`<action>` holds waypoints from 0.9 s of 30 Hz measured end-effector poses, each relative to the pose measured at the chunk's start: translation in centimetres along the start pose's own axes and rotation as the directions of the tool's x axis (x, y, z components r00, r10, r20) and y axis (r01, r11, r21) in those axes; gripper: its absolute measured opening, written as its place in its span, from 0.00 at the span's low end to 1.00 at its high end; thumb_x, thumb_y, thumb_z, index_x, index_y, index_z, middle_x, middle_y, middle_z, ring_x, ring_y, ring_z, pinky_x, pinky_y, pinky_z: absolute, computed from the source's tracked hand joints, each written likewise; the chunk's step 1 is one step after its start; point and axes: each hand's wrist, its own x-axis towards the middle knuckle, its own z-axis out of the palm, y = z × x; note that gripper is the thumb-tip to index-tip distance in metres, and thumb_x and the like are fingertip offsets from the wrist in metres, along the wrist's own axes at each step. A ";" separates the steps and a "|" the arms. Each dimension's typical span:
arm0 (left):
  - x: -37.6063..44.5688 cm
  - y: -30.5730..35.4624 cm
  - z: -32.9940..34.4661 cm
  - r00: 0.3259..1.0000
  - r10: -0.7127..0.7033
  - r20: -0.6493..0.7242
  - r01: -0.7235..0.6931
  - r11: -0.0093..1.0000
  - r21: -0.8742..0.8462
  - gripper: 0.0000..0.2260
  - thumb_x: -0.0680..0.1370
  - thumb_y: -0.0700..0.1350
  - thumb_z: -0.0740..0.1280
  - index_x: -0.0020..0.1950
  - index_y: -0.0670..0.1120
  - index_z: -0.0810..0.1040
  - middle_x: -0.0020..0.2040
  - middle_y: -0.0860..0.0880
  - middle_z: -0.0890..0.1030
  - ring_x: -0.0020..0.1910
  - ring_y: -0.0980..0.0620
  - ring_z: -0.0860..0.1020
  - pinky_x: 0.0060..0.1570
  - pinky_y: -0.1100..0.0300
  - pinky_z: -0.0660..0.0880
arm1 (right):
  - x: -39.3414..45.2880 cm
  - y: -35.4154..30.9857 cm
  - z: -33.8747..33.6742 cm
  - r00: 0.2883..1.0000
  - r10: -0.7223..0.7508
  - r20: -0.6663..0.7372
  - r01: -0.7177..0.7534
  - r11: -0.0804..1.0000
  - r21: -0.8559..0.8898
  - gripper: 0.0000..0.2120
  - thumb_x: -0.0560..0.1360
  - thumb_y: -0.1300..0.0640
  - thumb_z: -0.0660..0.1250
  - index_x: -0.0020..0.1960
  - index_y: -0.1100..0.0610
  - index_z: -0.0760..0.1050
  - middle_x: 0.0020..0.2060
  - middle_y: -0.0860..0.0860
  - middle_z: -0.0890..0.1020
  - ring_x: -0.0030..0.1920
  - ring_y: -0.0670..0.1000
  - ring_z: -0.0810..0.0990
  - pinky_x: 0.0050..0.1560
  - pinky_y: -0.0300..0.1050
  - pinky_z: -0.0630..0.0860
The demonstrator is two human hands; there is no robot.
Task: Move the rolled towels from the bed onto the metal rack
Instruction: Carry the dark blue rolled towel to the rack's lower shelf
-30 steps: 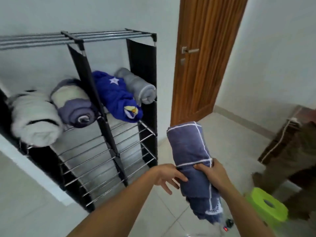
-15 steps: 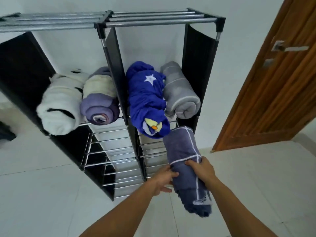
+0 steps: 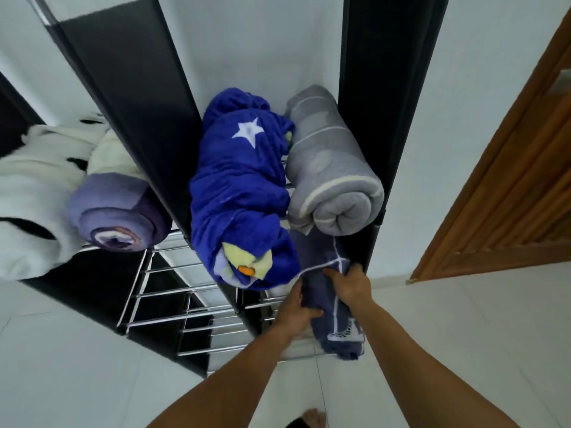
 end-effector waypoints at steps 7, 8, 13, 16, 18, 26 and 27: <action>10.1 -4.8 -1.0 0.991 -0.028 -0.129 0.040 0.995 0.089 0.31 0.65 0.45 0.66 0.69 0.51 0.69 0.66 0.45 0.76 0.62 0.43 0.76 0.65 0.45 0.73 | 3.6 -1.6 3.0 0.985 -0.171 0.009 0.170 0.972 -0.160 0.23 0.80 0.56 0.59 0.71 0.65 0.63 0.66 0.63 0.75 0.66 0.63 0.74 0.63 0.48 0.69; 10.9 -5.4 -1.1 0.990 -0.043 -0.132 0.059 0.991 0.120 0.32 0.64 0.46 0.65 0.70 0.51 0.69 0.65 0.44 0.77 0.61 0.42 0.77 0.63 0.43 0.73 | 3.7 -1.6 3.2 0.982 -0.188 0.017 0.188 0.962 -0.198 0.22 0.80 0.57 0.59 0.71 0.65 0.63 0.67 0.62 0.74 0.66 0.62 0.74 0.65 0.48 0.68; 5.5 -0.5 -0.9 0.993 -0.053 -0.107 0.073 0.978 0.195 0.26 0.75 0.39 0.64 0.73 0.46 0.64 0.67 0.45 0.73 0.63 0.43 0.74 0.62 0.52 0.72 | 3.4 -1.5 2.8 0.987 -0.155 0.036 0.159 0.954 -0.254 0.21 0.81 0.57 0.57 0.71 0.65 0.65 0.68 0.61 0.74 0.67 0.61 0.73 0.65 0.47 0.67; 4.3 0.3 -1.1 0.994 -0.049 -0.096 0.071 0.968 0.240 0.26 0.77 0.39 0.65 0.74 0.44 0.62 0.70 0.44 0.71 0.66 0.45 0.72 0.63 0.55 0.70 | 2.0 -1.5 2.5 0.985 -0.174 0.003 0.170 0.961 -0.219 0.22 0.80 0.57 0.57 0.72 0.64 0.64 0.68 0.61 0.73 0.67 0.61 0.72 0.66 0.48 0.67; 3.1 0.9 -1.2 0.994 -0.063 -0.086 0.083 0.965 0.250 0.25 0.77 0.38 0.66 0.73 0.43 0.63 0.67 0.48 0.71 0.64 0.48 0.71 0.59 0.59 0.69 | 0.3 -1.5 2.1 0.984 -0.179 0.008 0.177 0.967 -0.182 0.24 0.80 0.58 0.57 0.74 0.63 0.62 0.69 0.63 0.71 0.68 0.63 0.70 0.68 0.50 0.67; -2.9 1.7 -0.8 0.996 -0.035 -0.083 0.070 0.878 0.473 0.17 0.75 0.45 0.68 0.61 0.38 0.74 0.59 0.39 0.80 0.58 0.42 0.78 0.54 0.54 0.74 | -8.0 1.4 -2.5 0.985 -0.174 -0.009 0.172 0.981 -0.086 0.16 0.76 0.63 0.62 0.63 0.65 0.71 0.60 0.62 0.77 0.61 0.61 0.76 0.58 0.47 0.72; -4.3 1.9 -0.3 0.999 0.004 -0.036 0.016 0.845 0.534 0.15 0.76 0.45 0.67 0.58 0.38 0.76 0.57 0.40 0.81 0.56 0.42 0.79 0.51 0.55 0.73 | -9.5 2.4 -3.2 0.988 -0.153 -0.021 0.152 0.986 -0.065 0.16 0.76 0.63 0.62 0.64 0.64 0.70 0.62 0.61 0.77 0.62 0.60 0.76 0.59 0.45 0.71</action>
